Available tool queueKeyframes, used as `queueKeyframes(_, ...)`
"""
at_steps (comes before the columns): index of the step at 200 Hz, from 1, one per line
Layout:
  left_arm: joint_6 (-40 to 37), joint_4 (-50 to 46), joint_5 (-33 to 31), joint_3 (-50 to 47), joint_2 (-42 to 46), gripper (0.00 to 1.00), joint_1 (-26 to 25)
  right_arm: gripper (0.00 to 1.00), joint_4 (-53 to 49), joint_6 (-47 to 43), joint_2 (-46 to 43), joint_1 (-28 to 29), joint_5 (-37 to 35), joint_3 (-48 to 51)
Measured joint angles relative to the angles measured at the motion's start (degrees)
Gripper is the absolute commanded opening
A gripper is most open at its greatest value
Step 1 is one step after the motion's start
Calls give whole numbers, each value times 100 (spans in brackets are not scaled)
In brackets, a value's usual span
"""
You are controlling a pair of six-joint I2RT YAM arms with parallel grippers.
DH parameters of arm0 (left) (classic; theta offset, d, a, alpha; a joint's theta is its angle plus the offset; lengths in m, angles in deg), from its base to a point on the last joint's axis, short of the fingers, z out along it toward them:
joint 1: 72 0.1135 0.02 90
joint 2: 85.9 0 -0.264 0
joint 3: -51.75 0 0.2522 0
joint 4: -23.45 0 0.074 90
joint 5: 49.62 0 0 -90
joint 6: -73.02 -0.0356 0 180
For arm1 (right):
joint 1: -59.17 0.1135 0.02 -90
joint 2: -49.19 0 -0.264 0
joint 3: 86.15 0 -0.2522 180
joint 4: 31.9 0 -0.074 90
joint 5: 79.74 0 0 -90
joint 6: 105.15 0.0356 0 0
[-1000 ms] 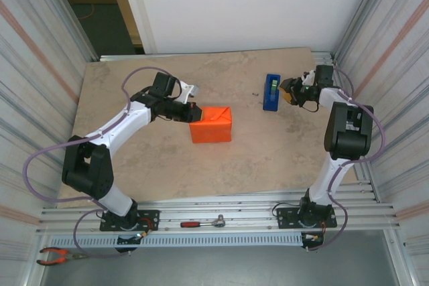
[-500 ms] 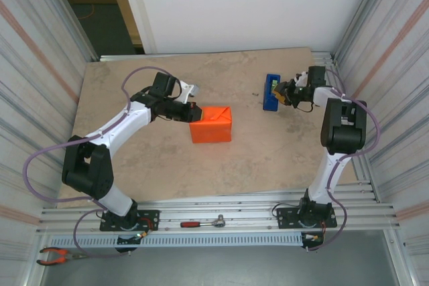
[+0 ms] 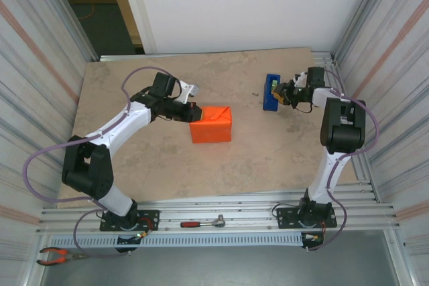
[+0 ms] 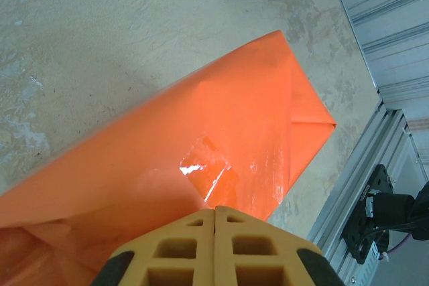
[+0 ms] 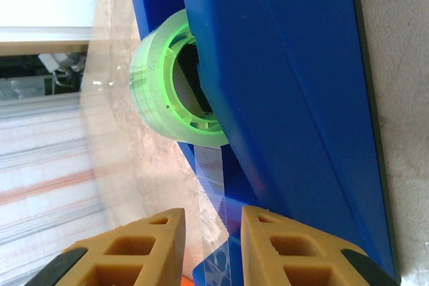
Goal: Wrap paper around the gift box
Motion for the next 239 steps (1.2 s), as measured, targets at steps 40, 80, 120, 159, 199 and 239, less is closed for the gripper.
queueKeyframes(40,-2,0,0,0,0,2,0,26,546,116,-33,-68,192,302)
queueKeyframes(80,-4,0,0,0,2,2,0,18,793,199,-66,-98,192,468)
queueKeyframes(120,-24,0,0,0,2,2,0,0,868,308,-74,-114,184,542)
queueKeyframes(159,-46,2,0,-13,11,2,0,0,981,470,-223,-114,190,638)
queueKeyframes(199,-46,24,2,-22,13,2,0,0,1036,763,-741,-61,190,916)
queueKeyframes(239,-46,24,0,-28,22,2,0,0,1237,957,-1290,-55,168,1300)
